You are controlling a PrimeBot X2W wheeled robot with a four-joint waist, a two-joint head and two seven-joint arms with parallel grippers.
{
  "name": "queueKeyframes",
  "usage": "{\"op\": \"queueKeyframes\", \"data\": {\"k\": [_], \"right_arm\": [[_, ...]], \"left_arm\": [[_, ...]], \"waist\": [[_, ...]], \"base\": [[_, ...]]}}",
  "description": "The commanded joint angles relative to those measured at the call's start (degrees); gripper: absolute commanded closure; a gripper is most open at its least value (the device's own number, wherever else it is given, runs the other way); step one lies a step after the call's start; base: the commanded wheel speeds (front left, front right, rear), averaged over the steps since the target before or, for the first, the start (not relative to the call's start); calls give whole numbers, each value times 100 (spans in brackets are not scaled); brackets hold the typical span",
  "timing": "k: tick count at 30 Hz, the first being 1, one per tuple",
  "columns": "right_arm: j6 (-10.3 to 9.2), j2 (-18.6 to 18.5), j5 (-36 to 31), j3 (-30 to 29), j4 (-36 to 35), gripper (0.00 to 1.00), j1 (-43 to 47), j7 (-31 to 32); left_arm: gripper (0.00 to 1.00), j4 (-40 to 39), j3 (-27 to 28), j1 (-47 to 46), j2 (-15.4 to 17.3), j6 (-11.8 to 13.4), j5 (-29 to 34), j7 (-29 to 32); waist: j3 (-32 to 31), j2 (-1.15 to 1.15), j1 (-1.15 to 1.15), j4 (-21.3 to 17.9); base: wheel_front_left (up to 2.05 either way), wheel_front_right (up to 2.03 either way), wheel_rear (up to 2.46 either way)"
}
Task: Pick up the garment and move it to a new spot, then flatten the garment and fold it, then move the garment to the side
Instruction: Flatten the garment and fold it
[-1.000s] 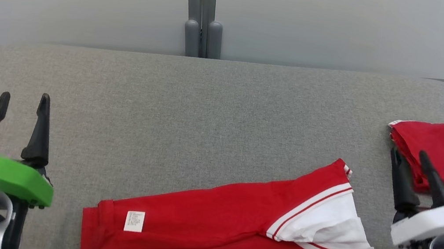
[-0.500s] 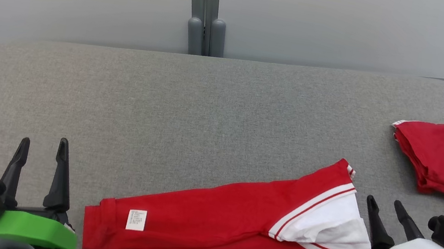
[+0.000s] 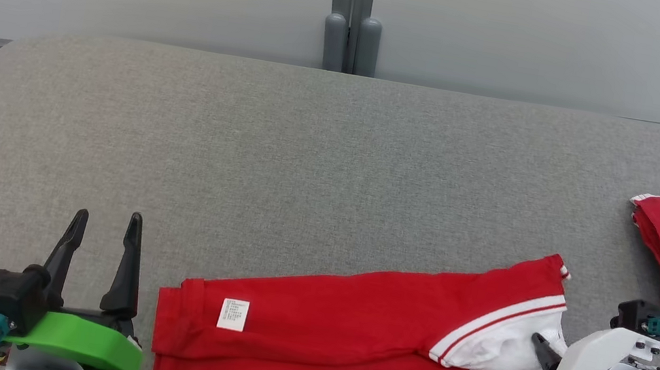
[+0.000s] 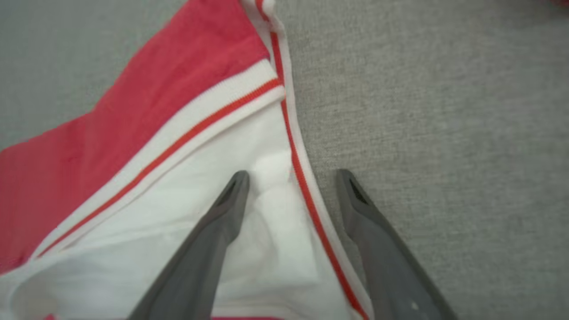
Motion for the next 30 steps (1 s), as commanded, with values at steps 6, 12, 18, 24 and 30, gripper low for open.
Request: {"op": "queueKeyframes", "data": {"k": [6,12,18,24,30], "right_arm": [[4,192,211,66,354,0,-169,671],[17,261,307,230,275,100,-196,582],[2,75,343,256,56,100,-440,170],[-1,-435,402,264,-286,100,-661,-25],[-1,-924,446,108,-683,100,-714,-470]], "left_arm": [[0,150,-13,-143,-78,-98,85,-13],[0,246,-26,-155,-143,-136,109,-13],[0,237,46,-159,-174,-149,147,-13],[0,249,181,-149,-309,-246,214,-14],[0,361,287,-180,-452,-341,306,-14]], "waist": [[55,0,0,285],[47,0,0,355],[76,0,0,238],[166,0,0,-126],[218,0,0,-323]], "base": [[0,0,0],[0,0,0],[0,0,0],[0,0,0],[0,0,0]]}}
